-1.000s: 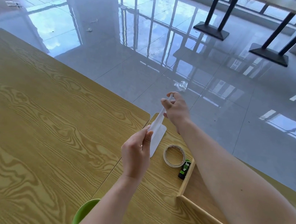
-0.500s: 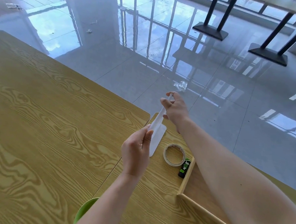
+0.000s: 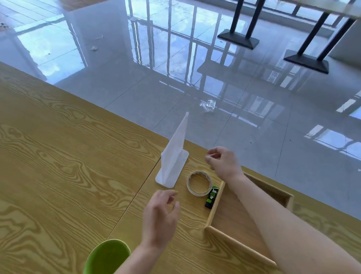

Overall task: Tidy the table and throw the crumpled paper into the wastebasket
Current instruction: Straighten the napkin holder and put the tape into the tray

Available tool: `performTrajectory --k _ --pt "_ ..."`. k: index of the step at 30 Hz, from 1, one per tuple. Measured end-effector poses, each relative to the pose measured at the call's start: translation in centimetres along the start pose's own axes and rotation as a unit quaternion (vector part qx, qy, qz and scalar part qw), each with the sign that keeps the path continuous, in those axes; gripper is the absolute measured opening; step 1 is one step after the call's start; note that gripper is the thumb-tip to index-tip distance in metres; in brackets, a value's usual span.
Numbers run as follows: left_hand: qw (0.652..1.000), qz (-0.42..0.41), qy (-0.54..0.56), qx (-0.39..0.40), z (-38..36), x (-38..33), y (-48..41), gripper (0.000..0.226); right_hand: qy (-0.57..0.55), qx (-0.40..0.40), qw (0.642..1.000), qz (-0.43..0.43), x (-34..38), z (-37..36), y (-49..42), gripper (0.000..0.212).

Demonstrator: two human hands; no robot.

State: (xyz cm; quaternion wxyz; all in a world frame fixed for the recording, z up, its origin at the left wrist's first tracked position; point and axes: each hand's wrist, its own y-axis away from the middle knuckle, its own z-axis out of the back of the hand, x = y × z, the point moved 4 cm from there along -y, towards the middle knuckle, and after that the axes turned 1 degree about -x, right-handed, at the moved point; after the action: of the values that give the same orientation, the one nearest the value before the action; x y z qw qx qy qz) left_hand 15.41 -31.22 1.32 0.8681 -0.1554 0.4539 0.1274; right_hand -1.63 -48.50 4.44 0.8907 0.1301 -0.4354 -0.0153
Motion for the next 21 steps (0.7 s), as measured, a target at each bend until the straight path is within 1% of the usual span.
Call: performTrajectory --k 2,4,7,11,14,17,19,21 --pt "0.998 -0.01 -0.023 0.066 -1.9 -0.1 0.6 0.028 0.055 0.005 0.998 0.003 -2.0 0.2 1.6 0.017" --pt "0.992 -0.026 -0.049 0.112 -3.8 -0.3 0.4 0.03 0.094 -0.008 0.996 -0.003 -3.9 0.5 3.2 0.012" --pt "0.981 -0.08 -0.104 0.144 -6.4 -1.4 -1.1 0.033 0.117 -0.021 0.993 -0.025 -6.9 0.9 5.9 0.005" --pt "0.941 -0.156 -0.222 0.201 -9.7 -2.2 -3.5 0.041 0.119 -0.003 0.992 -0.043 -10.3 0.5 9.4 0.003" --pt "0.91 -0.155 -0.288 0.254 -11.4 -1.9 -4.4 0.035 0.111 0.013 0.993 -0.048 -11.6 -0.1 11.1 0.004" --pt "0.898 -0.129 -0.328 0.264 -11.8 -1.1 -4.6 0.016 0.098 0.005 0.994 -0.04 -11.7 -0.3 11.1 0.005" --pt "0.896 -0.123 -0.344 0.251 -11.8 -0.5 -4.8 0.018 0.105 -0.026 0.994 -0.011 -10.9 0.0 10.1 0.007" --pt "0.897 -0.128 -0.348 0.239 -11.6 0.1 -4.8 0.021 0.142 -0.044 0.988 0.038 -9.7 -0.1 8.4 0.015"
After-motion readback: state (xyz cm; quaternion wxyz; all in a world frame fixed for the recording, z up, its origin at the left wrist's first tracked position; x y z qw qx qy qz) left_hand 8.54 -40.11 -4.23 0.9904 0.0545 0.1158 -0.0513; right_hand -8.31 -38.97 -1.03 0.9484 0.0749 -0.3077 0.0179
